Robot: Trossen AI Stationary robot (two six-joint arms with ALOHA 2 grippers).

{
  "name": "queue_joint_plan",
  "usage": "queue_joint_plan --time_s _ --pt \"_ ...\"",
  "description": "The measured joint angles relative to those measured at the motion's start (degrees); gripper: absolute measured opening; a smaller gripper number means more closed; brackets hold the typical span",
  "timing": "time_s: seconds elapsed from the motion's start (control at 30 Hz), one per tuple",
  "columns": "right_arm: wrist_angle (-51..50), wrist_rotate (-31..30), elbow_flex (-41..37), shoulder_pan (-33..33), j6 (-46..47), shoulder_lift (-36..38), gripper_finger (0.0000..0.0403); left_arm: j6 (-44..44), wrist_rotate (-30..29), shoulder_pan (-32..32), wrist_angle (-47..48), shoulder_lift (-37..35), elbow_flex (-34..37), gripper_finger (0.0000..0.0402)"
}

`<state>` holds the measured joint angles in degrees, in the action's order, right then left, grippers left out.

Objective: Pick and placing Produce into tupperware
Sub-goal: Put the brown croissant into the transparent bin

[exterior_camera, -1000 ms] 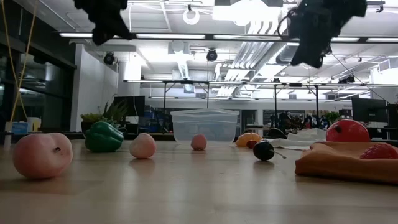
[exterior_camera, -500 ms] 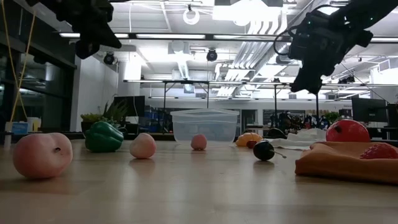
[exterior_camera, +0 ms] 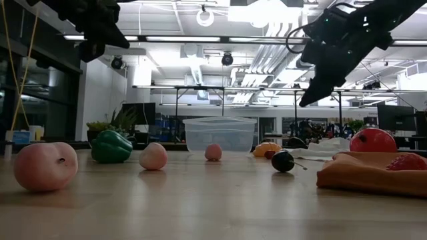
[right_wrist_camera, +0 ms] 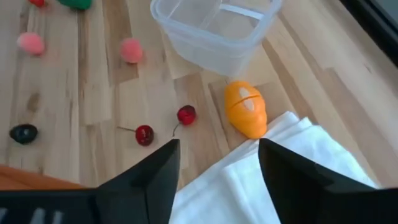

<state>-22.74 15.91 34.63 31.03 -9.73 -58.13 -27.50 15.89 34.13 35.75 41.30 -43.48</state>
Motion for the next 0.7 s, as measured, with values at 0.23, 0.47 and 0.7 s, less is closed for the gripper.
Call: queue_joint_plan --time_s 0.23,0.47,0.7 --pt "-0.22 0.41 -0.02 0.09 -2.15 -0.42 0.0277 -1.32 0.16 0.0 0.0 0.02 0.0 0.0001" --pt "0.81 -6.38 -0.02 0.07 1.29 -0.74 0.0303 -1.39 0.01 0.0 0.01 0.02 0.0 0.0001" --pt "0.79 -6.46 0.0 0.07 11.03 -0.74 0.0303 -1.54 -0.45 -0.01 0.03 0.04 0.0 0.0001"
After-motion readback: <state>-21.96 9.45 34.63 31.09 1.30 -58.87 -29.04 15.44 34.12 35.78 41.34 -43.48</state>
